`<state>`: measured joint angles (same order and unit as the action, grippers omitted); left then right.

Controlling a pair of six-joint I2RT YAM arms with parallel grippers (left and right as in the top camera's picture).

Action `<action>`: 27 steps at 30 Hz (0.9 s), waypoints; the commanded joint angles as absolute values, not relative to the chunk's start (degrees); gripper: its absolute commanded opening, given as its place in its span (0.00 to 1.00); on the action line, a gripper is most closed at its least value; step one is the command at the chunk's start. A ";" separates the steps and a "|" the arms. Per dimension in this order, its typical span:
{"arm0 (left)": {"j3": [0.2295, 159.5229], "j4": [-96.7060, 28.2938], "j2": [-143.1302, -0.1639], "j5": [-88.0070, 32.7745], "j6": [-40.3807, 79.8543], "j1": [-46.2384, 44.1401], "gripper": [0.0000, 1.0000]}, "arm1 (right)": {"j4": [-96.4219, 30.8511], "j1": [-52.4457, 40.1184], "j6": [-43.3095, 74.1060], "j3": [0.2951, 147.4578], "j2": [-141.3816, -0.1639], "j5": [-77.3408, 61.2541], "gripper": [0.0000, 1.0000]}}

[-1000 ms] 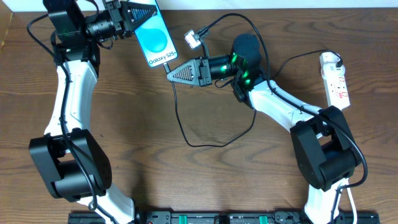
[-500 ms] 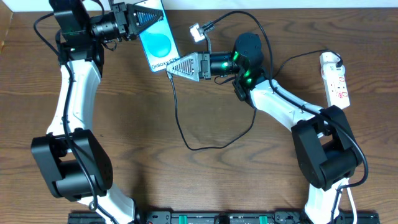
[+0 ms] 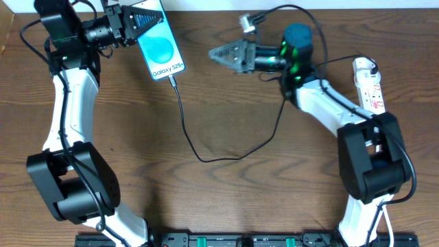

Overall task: Plug charger to phone and switch on socket
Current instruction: 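Open the right gripper and withdraw it to the right, then lower the plugged-in phone with the left gripper toward the table center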

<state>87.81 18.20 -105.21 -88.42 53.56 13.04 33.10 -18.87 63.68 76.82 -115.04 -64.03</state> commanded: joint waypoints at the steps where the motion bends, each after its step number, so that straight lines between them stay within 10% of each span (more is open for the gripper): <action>1: 88.29 18.52 -104.16 -89.84 53.21 13.10 0.08 | 24.58 -16.36 57.76 77.14 -115.42 -62.28 0.99; 14: 86.32 18.11 -104.16 -88.90 51.13 12.12 0.08 | -21.98 -6.04 41.21 77.17 -114.59 -39.16 0.99; 27: 79.70 17.45 -106.21 -80.36 45.60 7.94 0.07 | -36.42 -4.23 34.39 77.17 -113.89 -23.68 0.99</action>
